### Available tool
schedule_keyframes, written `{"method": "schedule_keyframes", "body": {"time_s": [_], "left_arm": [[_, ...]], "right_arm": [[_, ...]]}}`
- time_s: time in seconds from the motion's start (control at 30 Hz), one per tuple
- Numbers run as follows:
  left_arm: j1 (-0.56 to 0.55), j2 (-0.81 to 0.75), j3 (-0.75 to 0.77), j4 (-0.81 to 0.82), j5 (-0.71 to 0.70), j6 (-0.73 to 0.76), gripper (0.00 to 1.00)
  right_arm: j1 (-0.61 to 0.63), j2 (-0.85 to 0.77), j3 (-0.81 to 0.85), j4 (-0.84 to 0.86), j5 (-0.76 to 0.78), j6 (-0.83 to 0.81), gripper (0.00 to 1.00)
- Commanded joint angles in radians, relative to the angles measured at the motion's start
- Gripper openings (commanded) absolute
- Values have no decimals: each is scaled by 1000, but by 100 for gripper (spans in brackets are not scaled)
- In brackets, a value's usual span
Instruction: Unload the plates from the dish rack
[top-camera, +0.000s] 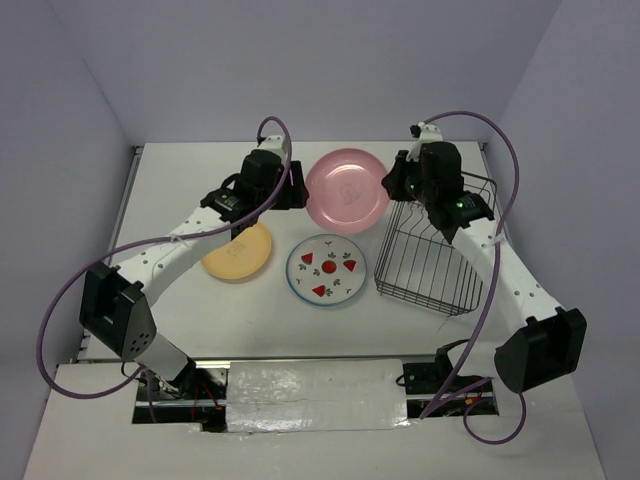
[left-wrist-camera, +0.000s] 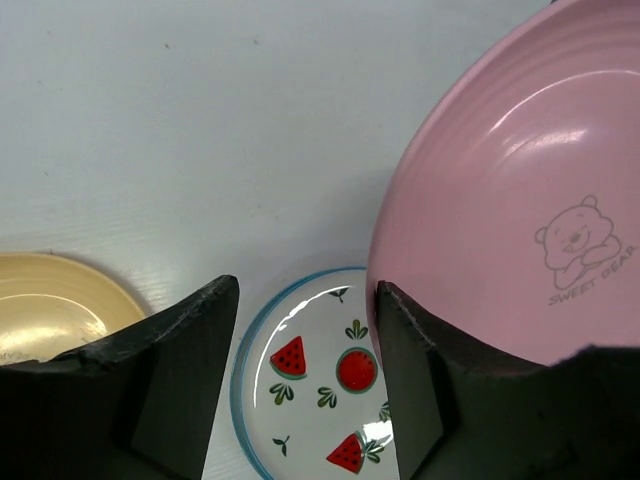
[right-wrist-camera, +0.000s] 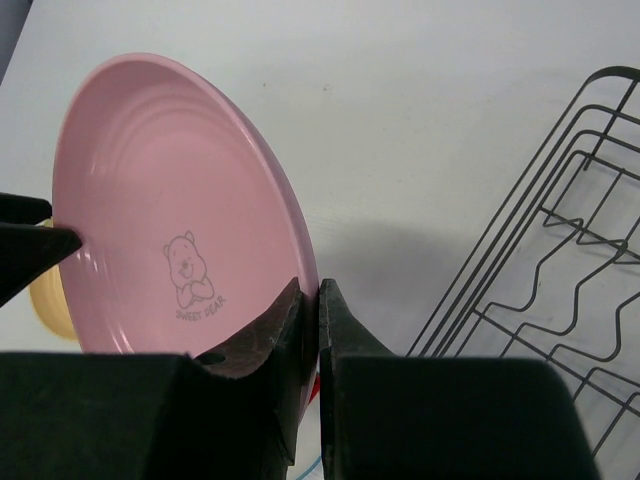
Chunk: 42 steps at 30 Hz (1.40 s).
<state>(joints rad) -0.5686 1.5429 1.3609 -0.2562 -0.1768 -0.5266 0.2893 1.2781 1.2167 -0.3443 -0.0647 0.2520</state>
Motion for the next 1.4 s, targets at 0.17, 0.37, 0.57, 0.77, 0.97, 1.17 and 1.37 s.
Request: {"method": "schedule_keyframes", "body": {"time_s": [0.17, 0.37, 0.57, 0.77, 0.97, 1.17, 1.37], "left_arm": [[4, 45, -16, 101, 137, 5, 60], [6, 74, -20, 113, 168, -3, 32], [58, 79, -31, 97, 208, -26, 0], [193, -24, -141, 86, 183, -53, 0], [298, -141, -279, 83, 131, -68, 0], [390, -254, -440, 127, 106, -93, 0], [504, -302, -540, 170, 149, -99, 0]], "right_arm": [[28, 9, -20, 114, -21, 26, 0], [51, 52, -46, 159, -24, 50, 0], [68, 110, -13, 105, -24, 33, 22], [79, 129, -37, 90, 87, 27, 59], [129, 171, -37, 52, 156, 3, 47], [238, 199, -60, -24, 344, -33, 17], [298, 158, -124, -65, 480, -43, 0]]}}
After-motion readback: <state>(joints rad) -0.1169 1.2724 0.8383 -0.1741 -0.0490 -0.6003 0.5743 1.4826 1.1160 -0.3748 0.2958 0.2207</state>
